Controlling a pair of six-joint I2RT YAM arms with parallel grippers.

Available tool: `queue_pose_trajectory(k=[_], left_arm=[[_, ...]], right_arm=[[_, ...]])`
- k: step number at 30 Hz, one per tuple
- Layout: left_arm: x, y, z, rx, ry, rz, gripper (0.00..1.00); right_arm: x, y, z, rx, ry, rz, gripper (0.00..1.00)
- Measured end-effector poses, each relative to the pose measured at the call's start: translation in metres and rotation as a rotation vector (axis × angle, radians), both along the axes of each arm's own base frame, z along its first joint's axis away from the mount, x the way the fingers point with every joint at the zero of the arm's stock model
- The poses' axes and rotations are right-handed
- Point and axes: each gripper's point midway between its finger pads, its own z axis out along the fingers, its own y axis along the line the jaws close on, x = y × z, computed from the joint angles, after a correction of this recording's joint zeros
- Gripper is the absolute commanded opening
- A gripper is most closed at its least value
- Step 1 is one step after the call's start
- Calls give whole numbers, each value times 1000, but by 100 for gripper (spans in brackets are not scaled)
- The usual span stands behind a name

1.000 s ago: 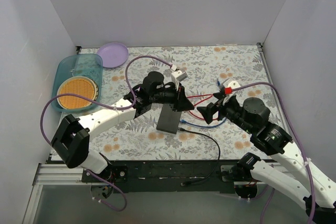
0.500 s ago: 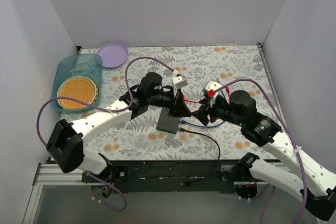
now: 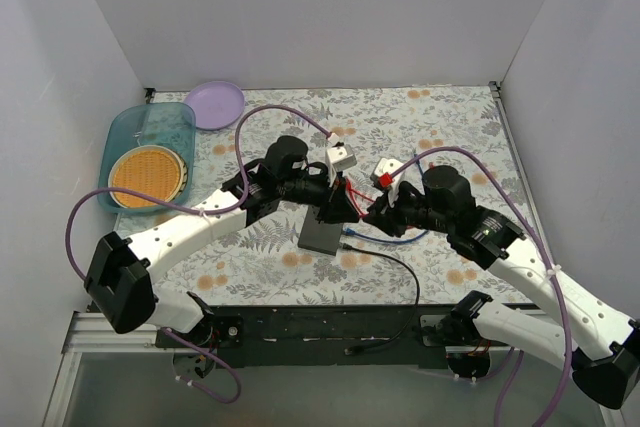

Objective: Insert the plug into the switch port

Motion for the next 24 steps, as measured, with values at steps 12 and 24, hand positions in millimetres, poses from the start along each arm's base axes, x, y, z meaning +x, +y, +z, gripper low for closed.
queue_pose_trajectory(k=[12,24], left_arm=[[9,8,9,5,-54,66,70],[51,34,18,-26,-78,371,93]], right_arm=[[-4,7,0,-5,34,43,1],[-3,3,6,7,17,18,1]])
